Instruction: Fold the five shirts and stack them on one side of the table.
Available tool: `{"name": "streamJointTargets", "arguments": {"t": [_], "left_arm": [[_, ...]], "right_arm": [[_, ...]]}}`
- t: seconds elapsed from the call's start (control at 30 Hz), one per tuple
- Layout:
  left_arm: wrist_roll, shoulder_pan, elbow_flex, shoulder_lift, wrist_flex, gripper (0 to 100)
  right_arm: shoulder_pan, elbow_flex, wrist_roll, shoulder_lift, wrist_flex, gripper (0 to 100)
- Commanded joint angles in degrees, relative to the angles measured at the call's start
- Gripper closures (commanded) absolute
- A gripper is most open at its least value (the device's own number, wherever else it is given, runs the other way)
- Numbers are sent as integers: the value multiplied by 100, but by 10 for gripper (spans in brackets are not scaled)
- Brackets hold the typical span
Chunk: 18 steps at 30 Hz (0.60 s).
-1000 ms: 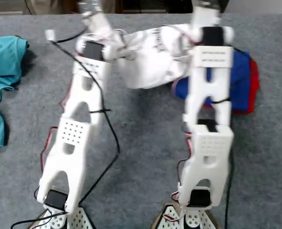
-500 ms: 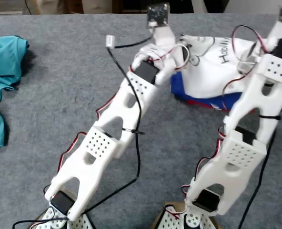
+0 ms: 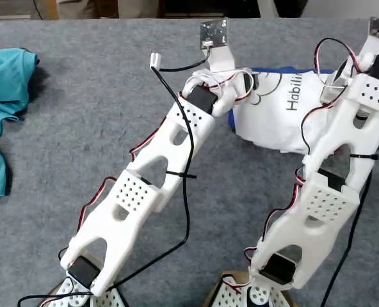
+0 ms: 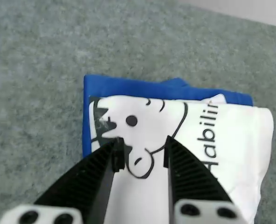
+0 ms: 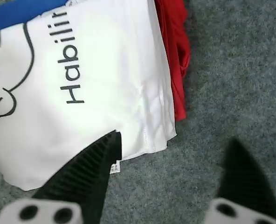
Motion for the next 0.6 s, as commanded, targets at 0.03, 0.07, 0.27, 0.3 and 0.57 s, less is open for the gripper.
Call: {"name": "streamJointTargets", "arguments": {"t": [0.03, 0.07, 0.27, 0.3, 0.57], "left_arm": [[53, -237, -651, -418, 360, 843], [35, -290, -791, -418, 466, 844], [-844, -765, -1732, -418, 1178, 988], [-905, -897, -1705, -462, 1327, 974], [-2224, -2664, -1679, -1771, 3657, 976]], "right_arm": [[-145, -312, 35, -92, 105, 503], [-145, -418, 35, -92, 105, 547], [-400, -1218, 79, -92, 123, 998], [-470, -1288, 70, -92, 132, 987], [-1455, -796, 70, -971, 132, 991]]}}
